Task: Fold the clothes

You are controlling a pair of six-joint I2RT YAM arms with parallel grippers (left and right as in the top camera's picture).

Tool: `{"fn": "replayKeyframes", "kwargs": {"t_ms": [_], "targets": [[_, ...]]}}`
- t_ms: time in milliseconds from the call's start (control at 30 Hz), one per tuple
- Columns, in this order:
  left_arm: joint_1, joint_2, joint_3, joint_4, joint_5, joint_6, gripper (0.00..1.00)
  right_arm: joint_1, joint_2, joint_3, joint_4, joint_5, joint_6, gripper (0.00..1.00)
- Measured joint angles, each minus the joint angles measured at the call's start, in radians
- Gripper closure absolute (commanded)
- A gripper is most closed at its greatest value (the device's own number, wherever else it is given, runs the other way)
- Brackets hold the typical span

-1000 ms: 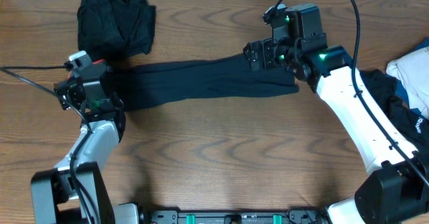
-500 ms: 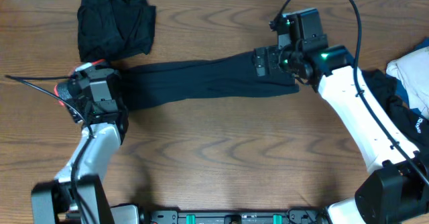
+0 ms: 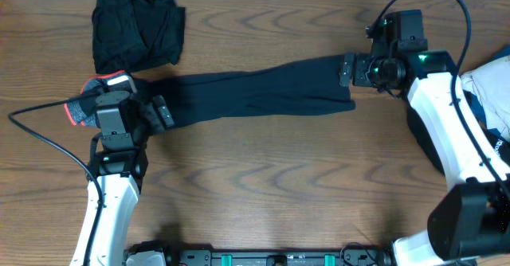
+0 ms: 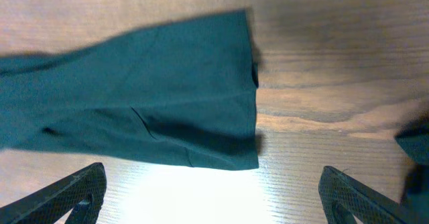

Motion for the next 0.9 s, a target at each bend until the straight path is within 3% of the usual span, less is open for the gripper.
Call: {"fn": "replayKeyframes", "kwargs": {"t_ms": [367,800,900], "targets": [[0.0,0.0,0.0,-0.082,0.113,-0.013,0.02,-0.095,0.202,-0.004,0.046,-0.303,-0.204,0.01],[0.0,0.0,0.0,-0.117,0.116,-0.014,0.02,-0.13,0.336,-0.005,0.273,-0.339,-0.193,0.01],[0.0,0.0,0.0,-0.119,0.116,-0.014,0.02,-0.129,0.358,-0.005,0.326,-0.344,-0.156,0.07]]}}
